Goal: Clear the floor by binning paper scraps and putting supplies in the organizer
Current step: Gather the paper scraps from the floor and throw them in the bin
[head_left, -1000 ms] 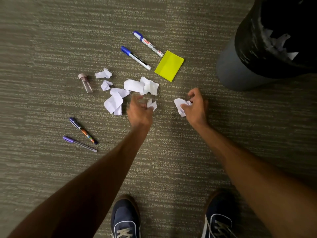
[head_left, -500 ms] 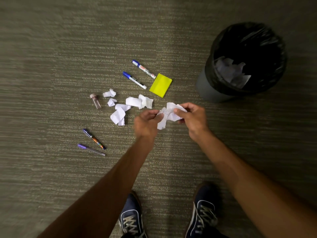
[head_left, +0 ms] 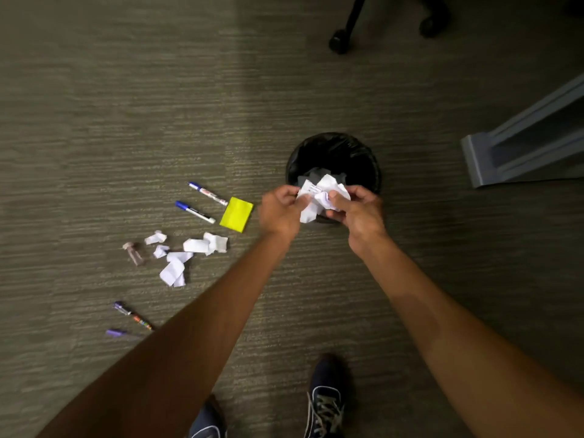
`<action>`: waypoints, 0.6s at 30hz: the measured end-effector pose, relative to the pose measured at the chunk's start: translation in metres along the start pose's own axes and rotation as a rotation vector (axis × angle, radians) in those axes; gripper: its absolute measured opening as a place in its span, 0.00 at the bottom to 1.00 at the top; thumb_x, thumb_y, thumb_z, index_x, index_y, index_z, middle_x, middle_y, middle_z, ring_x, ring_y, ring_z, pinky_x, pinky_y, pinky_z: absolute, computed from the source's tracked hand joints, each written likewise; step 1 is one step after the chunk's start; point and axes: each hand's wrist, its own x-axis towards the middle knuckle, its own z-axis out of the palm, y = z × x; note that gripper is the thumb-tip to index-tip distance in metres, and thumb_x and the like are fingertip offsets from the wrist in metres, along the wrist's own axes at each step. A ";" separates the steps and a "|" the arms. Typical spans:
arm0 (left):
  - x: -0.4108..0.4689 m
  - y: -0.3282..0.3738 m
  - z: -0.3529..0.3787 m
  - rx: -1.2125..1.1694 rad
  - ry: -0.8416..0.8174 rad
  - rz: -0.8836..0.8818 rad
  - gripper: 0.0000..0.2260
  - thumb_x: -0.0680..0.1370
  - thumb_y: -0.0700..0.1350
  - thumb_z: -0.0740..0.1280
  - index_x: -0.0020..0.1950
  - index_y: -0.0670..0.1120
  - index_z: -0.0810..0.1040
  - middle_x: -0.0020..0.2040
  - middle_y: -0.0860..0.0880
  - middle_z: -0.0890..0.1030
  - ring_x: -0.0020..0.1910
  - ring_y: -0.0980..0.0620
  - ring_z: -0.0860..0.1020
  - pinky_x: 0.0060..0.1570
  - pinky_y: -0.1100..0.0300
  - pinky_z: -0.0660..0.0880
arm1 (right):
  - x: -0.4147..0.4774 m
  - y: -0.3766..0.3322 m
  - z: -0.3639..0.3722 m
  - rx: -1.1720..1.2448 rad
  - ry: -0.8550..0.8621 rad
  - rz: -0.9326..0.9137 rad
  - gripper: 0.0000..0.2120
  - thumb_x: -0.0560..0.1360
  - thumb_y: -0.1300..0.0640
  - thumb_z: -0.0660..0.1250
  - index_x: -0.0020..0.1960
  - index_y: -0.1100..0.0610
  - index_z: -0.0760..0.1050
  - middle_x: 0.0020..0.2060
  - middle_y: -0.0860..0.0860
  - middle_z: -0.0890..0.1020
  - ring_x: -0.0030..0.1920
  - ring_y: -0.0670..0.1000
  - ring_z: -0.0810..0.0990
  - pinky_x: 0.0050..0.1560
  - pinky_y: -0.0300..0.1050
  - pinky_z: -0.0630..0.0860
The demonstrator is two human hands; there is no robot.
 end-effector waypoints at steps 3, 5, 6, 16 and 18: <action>0.021 0.009 0.027 0.076 0.031 0.029 0.07 0.76 0.35 0.71 0.52 0.35 0.82 0.49 0.37 0.85 0.45 0.47 0.82 0.52 0.48 0.80 | 0.034 -0.003 -0.012 -0.058 0.088 0.004 0.07 0.75 0.71 0.69 0.53 0.70 0.77 0.47 0.60 0.81 0.41 0.54 0.81 0.31 0.36 0.82; 0.037 0.008 0.038 0.158 0.059 0.045 0.08 0.76 0.38 0.71 0.53 0.36 0.82 0.51 0.38 0.86 0.49 0.43 0.84 0.54 0.47 0.80 | 0.056 0.000 -0.016 -0.092 0.129 0.031 0.12 0.76 0.71 0.68 0.59 0.71 0.75 0.51 0.62 0.81 0.46 0.57 0.81 0.32 0.38 0.82; 0.043 0.008 0.043 0.202 0.076 0.043 0.08 0.76 0.40 0.71 0.54 0.38 0.83 0.51 0.39 0.86 0.51 0.42 0.84 0.54 0.48 0.80 | 0.066 0.003 -0.017 -0.106 0.140 0.047 0.13 0.76 0.71 0.68 0.60 0.71 0.75 0.53 0.64 0.81 0.47 0.58 0.81 0.33 0.40 0.83; 0.079 -0.012 0.072 0.424 0.051 -0.008 0.11 0.79 0.46 0.69 0.58 0.42 0.81 0.55 0.41 0.85 0.56 0.43 0.82 0.45 0.60 0.71 | 0.107 0.022 -0.017 -0.308 0.113 0.110 0.13 0.77 0.67 0.68 0.61 0.67 0.75 0.58 0.64 0.81 0.53 0.59 0.82 0.53 0.53 0.82; 0.077 -0.012 0.072 0.444 0.033 -0.021 0.12 0.79 0.45 0.69 0.60 0.42 0.80 0.57 0.41 0.84 0.58 0.42 0.81 0.48 0.59 0.72 | 0.105 0.020 -0.016 -0.367 0.109 0.096 0.13 0.77 0.67 0.68 0.61 0.65 0.75 0.58 0.63 0.81 0.54 0.58 0.81 0.53 0.55 0.82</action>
